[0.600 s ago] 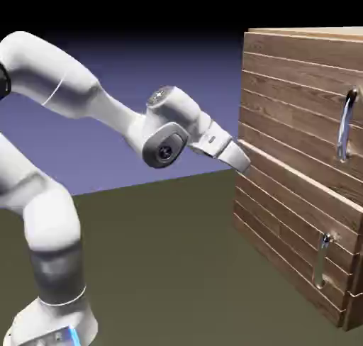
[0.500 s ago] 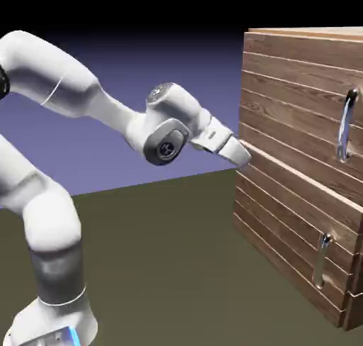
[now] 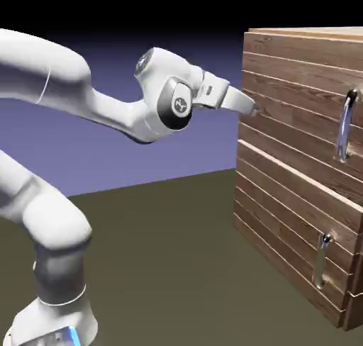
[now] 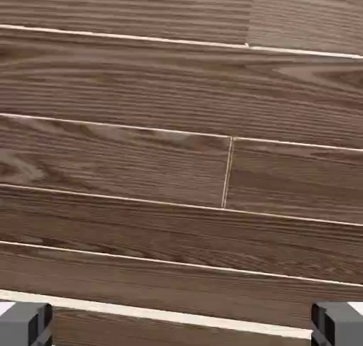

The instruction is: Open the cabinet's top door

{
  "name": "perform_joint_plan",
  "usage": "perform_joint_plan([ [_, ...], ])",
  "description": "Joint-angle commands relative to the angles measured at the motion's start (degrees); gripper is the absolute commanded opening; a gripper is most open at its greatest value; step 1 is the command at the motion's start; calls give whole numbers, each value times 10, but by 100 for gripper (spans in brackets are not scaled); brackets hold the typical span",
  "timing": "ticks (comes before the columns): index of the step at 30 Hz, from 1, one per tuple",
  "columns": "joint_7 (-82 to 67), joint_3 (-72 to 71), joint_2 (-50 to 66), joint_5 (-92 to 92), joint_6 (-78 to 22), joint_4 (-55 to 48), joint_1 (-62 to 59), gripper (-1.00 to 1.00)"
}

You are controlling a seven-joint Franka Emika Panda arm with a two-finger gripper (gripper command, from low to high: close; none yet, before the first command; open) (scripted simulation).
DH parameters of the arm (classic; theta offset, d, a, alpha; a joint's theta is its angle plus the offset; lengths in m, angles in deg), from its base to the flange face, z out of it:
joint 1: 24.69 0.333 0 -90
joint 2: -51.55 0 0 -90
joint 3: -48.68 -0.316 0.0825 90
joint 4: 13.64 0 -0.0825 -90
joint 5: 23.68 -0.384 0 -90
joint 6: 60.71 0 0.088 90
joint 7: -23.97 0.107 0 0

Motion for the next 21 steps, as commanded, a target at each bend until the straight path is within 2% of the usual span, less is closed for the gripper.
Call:
perform_joint_plan([
  [1, 17, 11, -4, 25, 0, -7, 10, 0],
  [21, 362, 230, -78, 523, 7, -138, 200, 0],
])
